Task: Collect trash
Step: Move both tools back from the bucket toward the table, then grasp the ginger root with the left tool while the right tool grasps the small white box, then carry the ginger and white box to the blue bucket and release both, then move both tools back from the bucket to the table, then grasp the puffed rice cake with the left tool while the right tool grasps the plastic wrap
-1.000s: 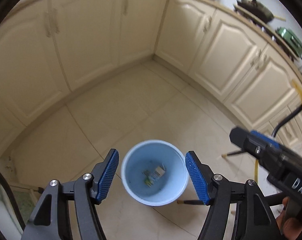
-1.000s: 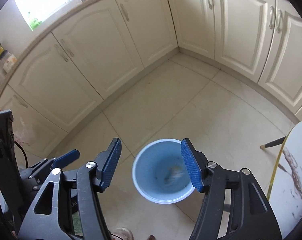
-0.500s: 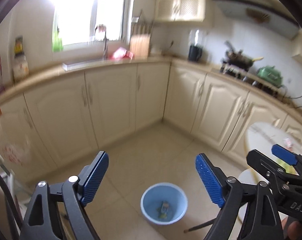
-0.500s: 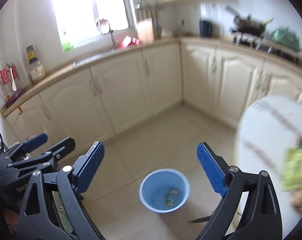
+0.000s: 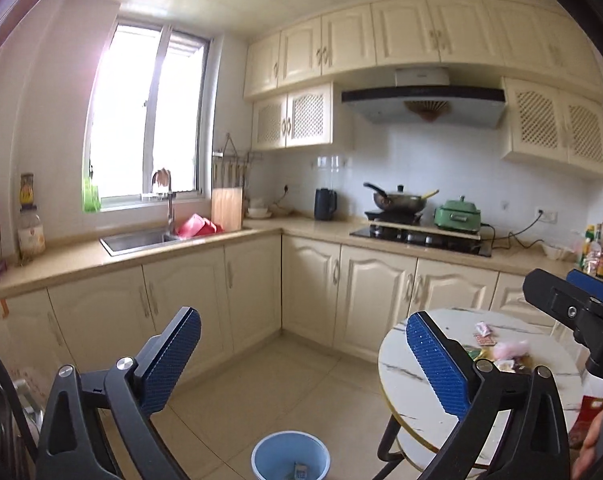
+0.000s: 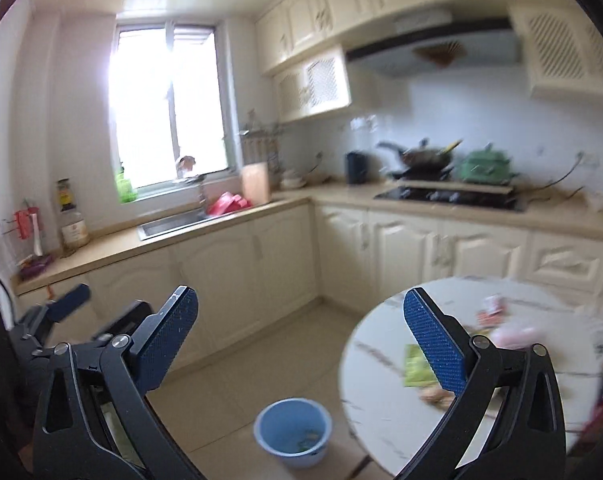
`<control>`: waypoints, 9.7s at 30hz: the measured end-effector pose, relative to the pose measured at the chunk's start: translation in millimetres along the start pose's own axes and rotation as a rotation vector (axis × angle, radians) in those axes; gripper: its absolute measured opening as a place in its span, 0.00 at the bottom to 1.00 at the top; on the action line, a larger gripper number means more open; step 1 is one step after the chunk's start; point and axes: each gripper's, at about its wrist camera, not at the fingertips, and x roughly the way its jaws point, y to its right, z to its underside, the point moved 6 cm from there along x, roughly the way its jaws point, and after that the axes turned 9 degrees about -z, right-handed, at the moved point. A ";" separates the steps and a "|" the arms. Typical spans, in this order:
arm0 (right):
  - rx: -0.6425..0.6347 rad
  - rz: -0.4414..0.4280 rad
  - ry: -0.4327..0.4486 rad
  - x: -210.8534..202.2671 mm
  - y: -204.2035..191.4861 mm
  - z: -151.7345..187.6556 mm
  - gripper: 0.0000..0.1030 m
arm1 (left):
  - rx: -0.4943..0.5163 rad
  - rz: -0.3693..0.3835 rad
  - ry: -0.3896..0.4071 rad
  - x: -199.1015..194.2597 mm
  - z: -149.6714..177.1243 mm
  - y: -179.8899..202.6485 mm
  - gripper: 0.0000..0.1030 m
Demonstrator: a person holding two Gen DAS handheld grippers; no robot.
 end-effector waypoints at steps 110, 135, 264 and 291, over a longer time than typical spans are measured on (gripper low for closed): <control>0.289 0.413 -0.404 -34.6 348.1 206.5 0.26 | 0.232 0.656 -0.567 245.4 134.9 217.6 0.54; 0.084 0.113 -0.310 60.5 182.2 116.1 0.25 | 0.054 0.568 -0.492 238.3 86.1 83.8 0.54; 0.410 0.470 -0.352 -46.6 365.1 206.3 1.00 | 0.392 0.497 -0.528 287.9 132.2 339.3 0.98; 0.398 0.270 -0.471 35.4 374.0 212.2 0.38 | 0.257 0.562 -0.547 321.5 109.5 276.6 0.48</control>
